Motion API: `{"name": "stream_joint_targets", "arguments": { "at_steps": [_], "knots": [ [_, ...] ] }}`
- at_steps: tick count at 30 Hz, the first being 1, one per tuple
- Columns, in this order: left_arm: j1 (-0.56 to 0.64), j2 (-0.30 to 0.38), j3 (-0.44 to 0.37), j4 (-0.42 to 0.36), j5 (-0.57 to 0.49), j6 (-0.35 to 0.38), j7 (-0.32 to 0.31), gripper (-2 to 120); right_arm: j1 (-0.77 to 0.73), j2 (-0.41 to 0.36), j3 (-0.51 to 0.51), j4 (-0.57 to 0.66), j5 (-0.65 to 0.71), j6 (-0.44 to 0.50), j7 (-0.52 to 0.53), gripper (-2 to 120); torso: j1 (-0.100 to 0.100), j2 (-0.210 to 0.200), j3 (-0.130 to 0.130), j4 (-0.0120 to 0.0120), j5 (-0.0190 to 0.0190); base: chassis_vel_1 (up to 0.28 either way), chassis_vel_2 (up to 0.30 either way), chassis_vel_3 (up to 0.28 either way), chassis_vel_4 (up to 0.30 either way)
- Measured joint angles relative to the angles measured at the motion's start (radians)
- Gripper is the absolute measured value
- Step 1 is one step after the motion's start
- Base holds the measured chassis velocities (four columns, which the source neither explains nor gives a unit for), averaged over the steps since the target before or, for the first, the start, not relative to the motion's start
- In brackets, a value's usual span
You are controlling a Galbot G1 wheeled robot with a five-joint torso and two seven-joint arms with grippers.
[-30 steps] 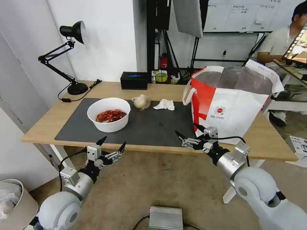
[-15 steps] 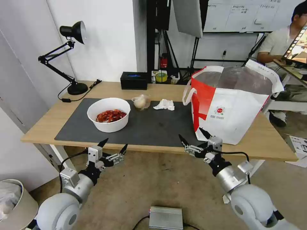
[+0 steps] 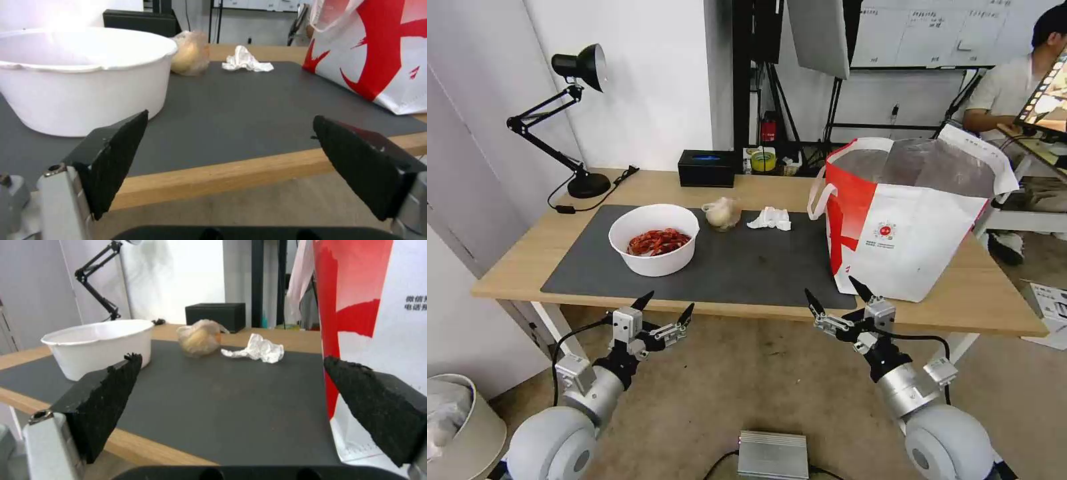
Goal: Pick up the trash from the table and place it into the takeout bag.
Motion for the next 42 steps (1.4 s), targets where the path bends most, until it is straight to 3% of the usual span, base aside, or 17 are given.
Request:
{"name": "stream_joint_targets", "arguments": {
  "at_steps": [12, 20, 24, 30, 42],
  "knots": [
    [-0.002, -0.002, 0.005, 0.009, 0.008, -0.008, 0.001, 100, 0.03, -0.001, -0.019, -0.009, 0.003, -0.012, 0.006, 100, 0.0, 0.0, 0.0, 0.0, 0.0001, 0.0, 0.0, 0.0, 0.0],
    [-0.035, 0.009, 0.058, 0.033, 0.009, -0.011, 0.001, 100, 0.125, -0.023, -0.045, -0.024, 0.095, -0.099, 0.021, 100, 0.0, 0.0, 0.0, -0.0003, -0.0001, 0.0, 0.0, 0.0, 0.0],
    [-0.043, 0.011, 0.081, 0.04, 0.009, -0.017, 0.0, 100, 0.227, -0.016, -0.097, -0.092, 0.139, -0.153, 0.045, 100, 0.0, 0.0, 0.0, -0.0002, 0.0, 0.0, 0.0, 0.0, 0.0],
    [-0.021, -0.002, 0.058, 0.039, 0.025, -0.029, -0.001, 100, 0.437, -0.013, -0.215, -0.205, 0.159, -0.209, 0.101, 100, 0.0, 0.0, 0.0, 0.0003, 0.0001, 0.0, 0.0, 0.0, 0.0],
    [-0.008, -0.003, 0.026, 0.038, 0.024, -0.029, -0.005, 100, 0.721, 0.032, -0.392, -0.376, 0.166, -0.33, 0.25, 100, 0.0, 0.0, 0.0, -0.0001, -0.0001, 0.0, 0.0, 0.0, 0.0]
  ]
}}
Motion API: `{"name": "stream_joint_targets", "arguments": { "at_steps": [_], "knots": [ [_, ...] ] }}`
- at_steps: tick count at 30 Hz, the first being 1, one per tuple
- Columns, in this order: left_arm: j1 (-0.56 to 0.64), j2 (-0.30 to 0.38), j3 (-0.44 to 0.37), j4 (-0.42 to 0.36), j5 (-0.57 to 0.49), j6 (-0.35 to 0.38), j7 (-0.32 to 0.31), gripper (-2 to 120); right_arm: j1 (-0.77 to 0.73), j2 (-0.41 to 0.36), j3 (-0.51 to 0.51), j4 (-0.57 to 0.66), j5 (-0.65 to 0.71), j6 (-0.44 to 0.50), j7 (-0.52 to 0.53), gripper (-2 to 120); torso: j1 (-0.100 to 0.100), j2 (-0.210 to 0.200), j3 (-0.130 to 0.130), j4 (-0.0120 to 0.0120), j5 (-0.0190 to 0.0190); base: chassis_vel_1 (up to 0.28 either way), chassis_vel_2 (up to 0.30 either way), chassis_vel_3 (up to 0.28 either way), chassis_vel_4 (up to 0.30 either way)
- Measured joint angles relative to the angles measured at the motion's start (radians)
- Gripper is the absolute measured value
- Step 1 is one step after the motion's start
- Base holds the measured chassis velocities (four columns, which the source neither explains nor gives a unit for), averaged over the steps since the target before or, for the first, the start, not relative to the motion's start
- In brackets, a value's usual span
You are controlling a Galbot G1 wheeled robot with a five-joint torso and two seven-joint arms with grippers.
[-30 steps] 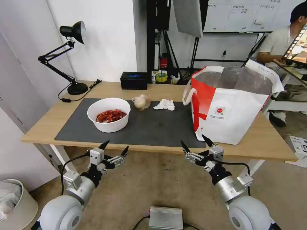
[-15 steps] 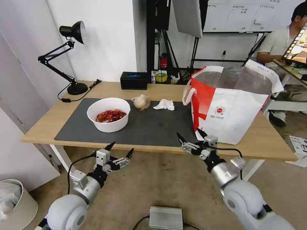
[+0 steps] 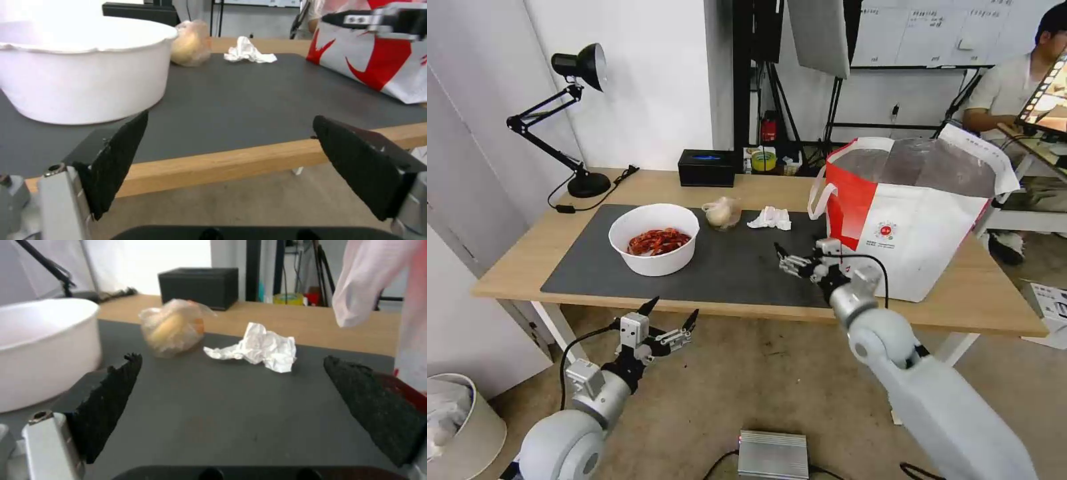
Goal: Pick up the trash from the table and place it into the takeout bag.
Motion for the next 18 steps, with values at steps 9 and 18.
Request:
{"name": "stream_joint_targets", "arguments": {
  "at_steps": [9, 18],
  "knots": [
    [0.016, -0.004, -0.028, -0.004, -0.002, 0.001, -0.001, 100, 0.211, 0.102, -0.133, -0.176, -0.003, -0.065, 0.117, 100, 0.0, 0.0, 0.0, 0.0004, 0.0, 0.0, 0.0, 0.0, 0.0],
    [0.011, -0.011, -0.035, 0.003, -0.006, -0.002, -0.002, 100, 0.384, 0.216, -0.192, -0.392, 0.002, -0.143, 0.212, 100, 0.0, 0.0, 0.0, 0.0002, 0.0, 0.0, 0.0, 0.0, 0.0]
  ]
}}
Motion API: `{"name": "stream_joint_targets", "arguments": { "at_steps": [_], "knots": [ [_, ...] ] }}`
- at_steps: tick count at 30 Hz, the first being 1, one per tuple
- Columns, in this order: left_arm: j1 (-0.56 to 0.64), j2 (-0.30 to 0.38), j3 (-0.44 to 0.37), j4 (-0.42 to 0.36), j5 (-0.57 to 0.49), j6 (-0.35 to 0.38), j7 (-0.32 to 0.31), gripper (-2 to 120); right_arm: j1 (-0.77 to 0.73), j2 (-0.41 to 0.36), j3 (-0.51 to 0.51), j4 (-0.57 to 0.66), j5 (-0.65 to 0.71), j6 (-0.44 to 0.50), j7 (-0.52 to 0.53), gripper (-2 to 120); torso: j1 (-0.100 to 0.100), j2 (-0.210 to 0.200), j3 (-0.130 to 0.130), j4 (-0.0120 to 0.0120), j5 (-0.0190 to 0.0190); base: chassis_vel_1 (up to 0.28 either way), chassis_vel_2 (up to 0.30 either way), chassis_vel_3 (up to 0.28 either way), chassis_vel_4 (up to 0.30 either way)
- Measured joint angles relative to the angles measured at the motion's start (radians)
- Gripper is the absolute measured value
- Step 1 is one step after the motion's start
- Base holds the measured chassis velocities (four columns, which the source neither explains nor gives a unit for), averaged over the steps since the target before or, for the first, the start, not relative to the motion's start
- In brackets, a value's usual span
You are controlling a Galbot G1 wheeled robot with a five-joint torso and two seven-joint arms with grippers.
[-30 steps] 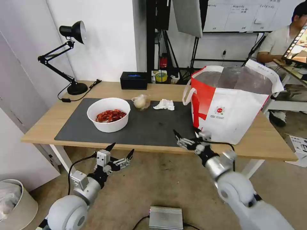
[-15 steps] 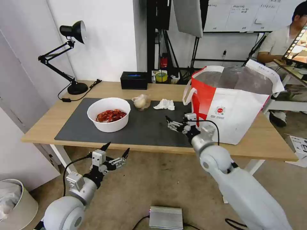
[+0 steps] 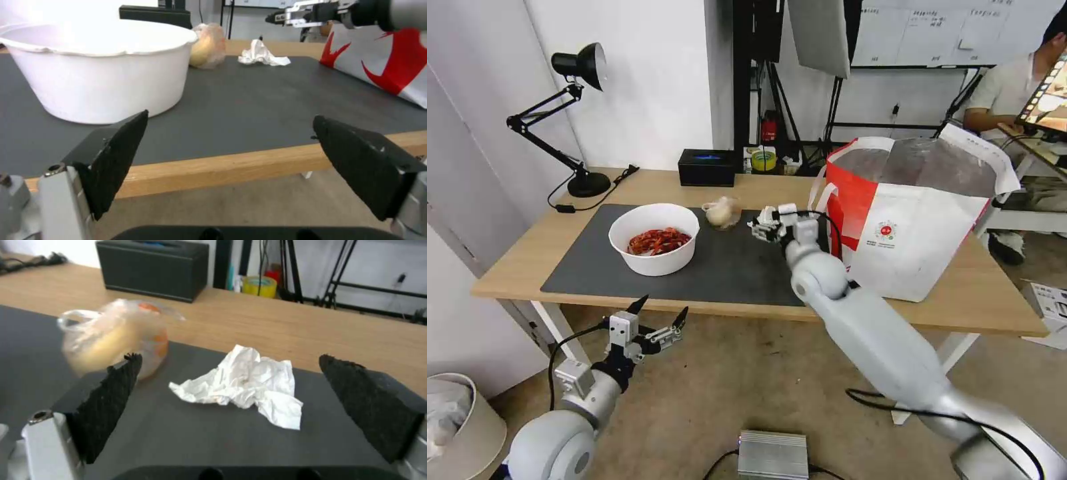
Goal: Pick up the trash from the table and place it into the takeout bag.
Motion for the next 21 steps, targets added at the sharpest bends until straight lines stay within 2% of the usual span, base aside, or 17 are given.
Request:
{"name": "stream_joint_targets", "arguments": {
  "at_steps": [7, 21],
  "knots": [
    [-0.009, -0.007, 0.006, 0.006, -0.001, -0.003, 0.0, 100, 0.07, 0.087, -0.003, -0.156, 0.002, -0.024, 0.052, 100, 0.0, 0.0, 0.0, -0.0001, 0.0001, 0.0, 0.0, 0.0, 0.0],
    [0.0, -0.007, -0.008, 0.003, -0.001, -0.015, 0.0, 100, 0.185, 0.219, 0.052, -0.411, -0.037, -0.02, 0.049, 100, 0.0, 0.0, 0.0, 0.0, 0.0001, 0.0, 0.0, 0.0, 0.0]
  ]
}}
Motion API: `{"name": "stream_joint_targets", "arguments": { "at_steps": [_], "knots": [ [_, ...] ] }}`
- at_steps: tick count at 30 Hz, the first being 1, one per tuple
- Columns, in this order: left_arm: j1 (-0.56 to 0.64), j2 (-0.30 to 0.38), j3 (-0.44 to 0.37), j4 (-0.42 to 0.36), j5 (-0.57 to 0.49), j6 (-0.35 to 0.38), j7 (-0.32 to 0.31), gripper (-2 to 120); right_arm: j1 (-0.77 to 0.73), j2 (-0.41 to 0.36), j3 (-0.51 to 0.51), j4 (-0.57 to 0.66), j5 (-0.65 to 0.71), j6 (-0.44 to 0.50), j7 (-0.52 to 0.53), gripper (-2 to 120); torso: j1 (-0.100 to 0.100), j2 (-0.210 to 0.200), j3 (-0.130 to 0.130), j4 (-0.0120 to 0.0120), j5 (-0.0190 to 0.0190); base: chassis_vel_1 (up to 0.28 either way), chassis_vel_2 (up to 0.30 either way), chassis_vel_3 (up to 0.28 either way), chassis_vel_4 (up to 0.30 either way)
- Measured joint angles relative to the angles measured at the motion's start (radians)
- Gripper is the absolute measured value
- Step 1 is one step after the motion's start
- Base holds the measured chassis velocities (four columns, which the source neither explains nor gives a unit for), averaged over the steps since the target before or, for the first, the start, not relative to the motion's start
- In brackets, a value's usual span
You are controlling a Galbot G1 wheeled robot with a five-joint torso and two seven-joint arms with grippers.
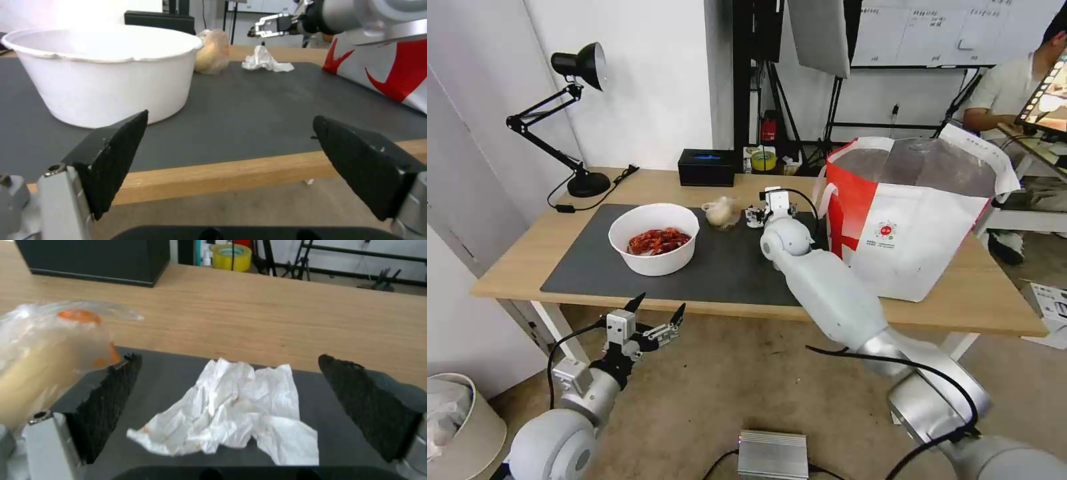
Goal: Pick up the trash from the table and place it into the takeout bag.
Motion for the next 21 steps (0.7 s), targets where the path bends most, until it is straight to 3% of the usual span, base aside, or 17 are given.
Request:
{"name": "stream_joint_targets", "arguments": {
  "at_steps": [10, 21],
  "knots": [
    [-0.004, 0.001, 0.0, -0.006, -0.001, -0.001, 0.0, 100, 0.036, 0.038, 0.036, -0.123, -0.023, 0.017, -0.036, 100, 0.0, 0.0, 0.0, 0.0, 0.0, 0.0, 0.0, 0.0, 0.0],
    [-0.017, 0.0, 0.02, -0.037, -0.001, -0.005, 0.001, 100, 0.084, 0.039, 0.063, -0.241, -0.003, -0.017, -0.2, 100, 0.0, 0.0, 0.0, 0.0, 0.0001, 0.0, 0.0, 0.0, 0.0]
  ]
}}
